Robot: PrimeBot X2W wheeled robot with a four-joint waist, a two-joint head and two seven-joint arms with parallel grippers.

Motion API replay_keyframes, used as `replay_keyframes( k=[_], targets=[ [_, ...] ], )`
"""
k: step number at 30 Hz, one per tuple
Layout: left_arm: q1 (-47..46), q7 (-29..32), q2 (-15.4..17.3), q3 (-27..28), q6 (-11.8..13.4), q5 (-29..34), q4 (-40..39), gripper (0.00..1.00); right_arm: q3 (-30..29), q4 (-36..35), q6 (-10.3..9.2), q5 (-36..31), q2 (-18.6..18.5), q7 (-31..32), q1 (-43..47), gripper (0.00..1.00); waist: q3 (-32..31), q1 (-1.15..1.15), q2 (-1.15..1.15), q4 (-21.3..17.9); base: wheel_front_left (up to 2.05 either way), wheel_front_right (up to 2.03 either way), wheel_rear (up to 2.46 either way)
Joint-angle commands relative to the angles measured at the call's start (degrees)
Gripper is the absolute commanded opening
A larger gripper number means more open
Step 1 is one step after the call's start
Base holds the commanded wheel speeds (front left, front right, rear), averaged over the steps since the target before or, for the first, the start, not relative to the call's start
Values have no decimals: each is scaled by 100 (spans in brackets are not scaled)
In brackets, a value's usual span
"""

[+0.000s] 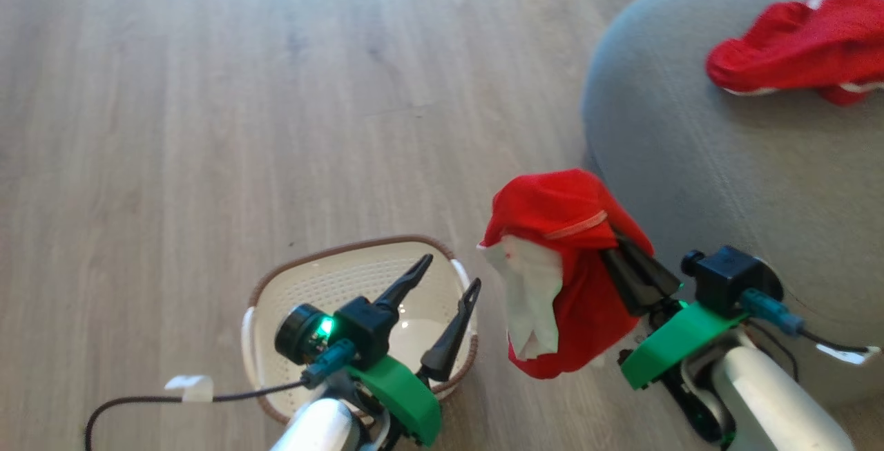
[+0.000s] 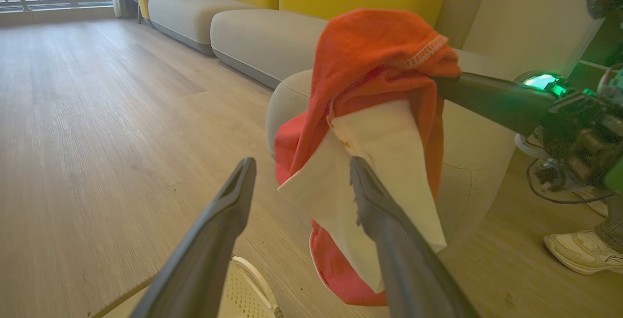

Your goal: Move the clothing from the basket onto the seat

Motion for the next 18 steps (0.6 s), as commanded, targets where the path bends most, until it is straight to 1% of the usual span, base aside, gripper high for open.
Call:
replay_keyframes(
  k=[1,5,9,13,18],
  targets=[
    [-226,-72,-42,131,33,-23,-147,100,-11,-232,40,-38,-67,-55,-63,0,41,0,0,-248,0,0,0],
    [-265,-113,-84,15,42,-80,-98,100,-258,-341,40,-108,-92,-55,46,0,130,0,0,-628,0,0,0],
    [-328,-133,-103,-89,45,-95,-96,100,-452,-416,40,-150,-78,-55,146,0,238,0,0,-904,0,0,0],
    [-384,-141,-113,-147,69,-110,-130,100,-544,-479,40,-198,-51,-55,201,0,339,0,0,-1070,0,0,0],
    [-465,-144,-117,-207,84,-78,-178,100,-671,-537,40,-212,-12,-55,165,0,541,0,0,-1130,0,0,0]
  ],
)
